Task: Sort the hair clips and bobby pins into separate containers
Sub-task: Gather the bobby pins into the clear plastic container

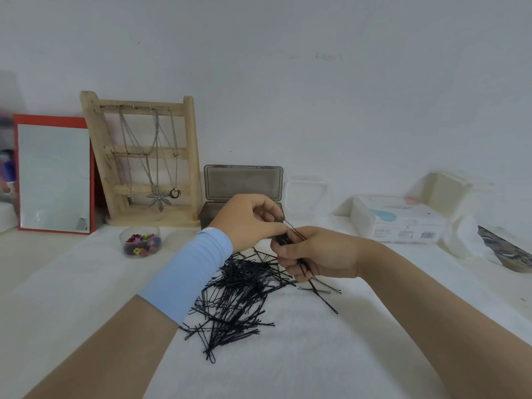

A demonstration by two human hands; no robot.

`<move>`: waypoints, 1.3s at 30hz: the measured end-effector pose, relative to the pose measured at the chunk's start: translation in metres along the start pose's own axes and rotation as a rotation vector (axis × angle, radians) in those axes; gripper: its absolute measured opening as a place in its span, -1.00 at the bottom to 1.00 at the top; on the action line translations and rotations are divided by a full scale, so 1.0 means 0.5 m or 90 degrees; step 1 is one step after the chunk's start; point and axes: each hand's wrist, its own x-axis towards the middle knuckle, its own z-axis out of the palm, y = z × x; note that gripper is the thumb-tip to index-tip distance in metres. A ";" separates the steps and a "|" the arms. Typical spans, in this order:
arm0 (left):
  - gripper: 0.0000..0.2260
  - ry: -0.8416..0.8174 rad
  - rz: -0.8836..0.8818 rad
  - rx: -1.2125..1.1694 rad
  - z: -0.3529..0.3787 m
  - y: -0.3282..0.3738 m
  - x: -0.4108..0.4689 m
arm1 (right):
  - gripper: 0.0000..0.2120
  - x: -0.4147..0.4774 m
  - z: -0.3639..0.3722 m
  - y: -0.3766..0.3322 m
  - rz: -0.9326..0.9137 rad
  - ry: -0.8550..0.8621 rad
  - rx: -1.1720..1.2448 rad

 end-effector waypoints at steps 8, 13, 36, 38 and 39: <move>-0.83 0.001 0.001 -0.015 0.013 -0.013 0.003 | -0.86 0.003 -0.001 0.007 -0.003 0.014 -0.001; -0.81 -0.005 0.063 0.035 0.007 -0.013 0.002 | -0.91 0.010 0.002 0.012 -0.006 -0.013 0.030; -0.65 -0.214 0.078 -0.033 0.023 -0.016 -0.011 | -0.71 -0.003 -0.013 0.002 -0.019 0.044 0.209; -0.62 -0.185 0.054 -0.135 0.026 -0.006 -0.012 | -0.75 -0.004 -0.015 0.003 -0.029 0.047 0.233; -0.60 -0.141 0.018 -0.225 0.025 0.002 -0.010 | -0.76 -0.002 -0.017 0.001 -0.042 0.058 0.258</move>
